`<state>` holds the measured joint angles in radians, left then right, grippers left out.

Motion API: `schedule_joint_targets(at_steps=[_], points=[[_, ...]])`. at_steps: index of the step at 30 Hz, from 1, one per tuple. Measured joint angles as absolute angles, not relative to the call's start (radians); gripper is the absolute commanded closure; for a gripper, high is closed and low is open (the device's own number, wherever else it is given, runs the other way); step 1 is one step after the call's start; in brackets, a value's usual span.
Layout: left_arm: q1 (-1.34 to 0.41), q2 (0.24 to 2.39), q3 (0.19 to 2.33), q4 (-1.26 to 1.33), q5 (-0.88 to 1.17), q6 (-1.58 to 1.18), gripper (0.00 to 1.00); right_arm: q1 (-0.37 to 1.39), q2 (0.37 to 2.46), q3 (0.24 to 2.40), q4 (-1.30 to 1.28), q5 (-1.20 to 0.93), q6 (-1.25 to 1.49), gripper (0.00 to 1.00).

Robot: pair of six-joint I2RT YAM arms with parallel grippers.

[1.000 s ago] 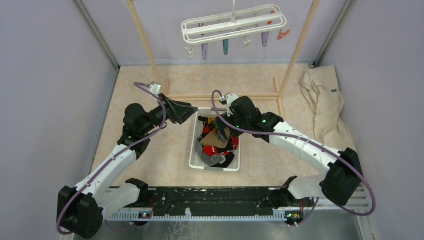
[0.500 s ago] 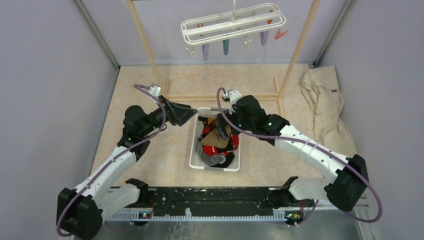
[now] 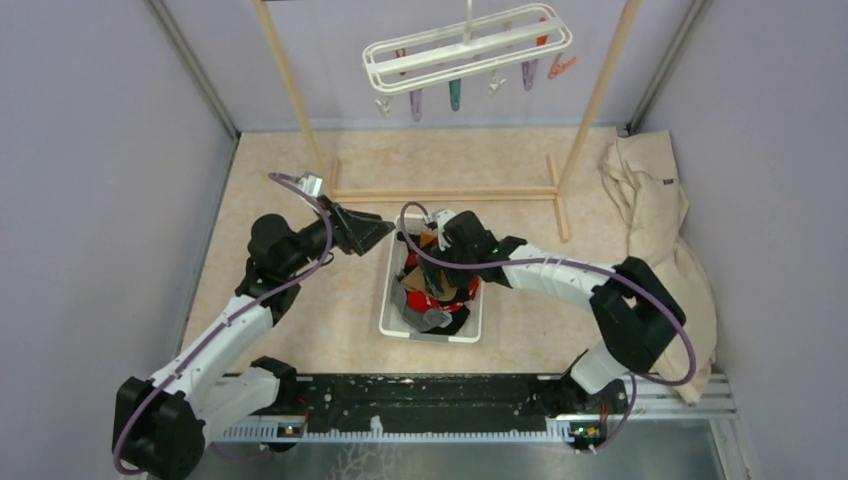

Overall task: Remove the socks clipped to the hanger
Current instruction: Place the sock in the bin.

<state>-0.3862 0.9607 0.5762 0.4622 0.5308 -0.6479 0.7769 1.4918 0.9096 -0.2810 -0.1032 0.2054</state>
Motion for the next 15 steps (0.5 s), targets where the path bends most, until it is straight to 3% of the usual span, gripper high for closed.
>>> schedule_joint_targets(at_steps=[7,15], points=[[-0.386,0.939,0.575,0.442,0.521,-0.649,0.23,0.786,1.61,0.92,-0.189,-0.088,0.205,0.04],[-0.386,0.916,0.581,0.324,0.484,-0.625,0.22,0.783,1.512,0.981,-0.331,-0.067,0.191,0.02]])
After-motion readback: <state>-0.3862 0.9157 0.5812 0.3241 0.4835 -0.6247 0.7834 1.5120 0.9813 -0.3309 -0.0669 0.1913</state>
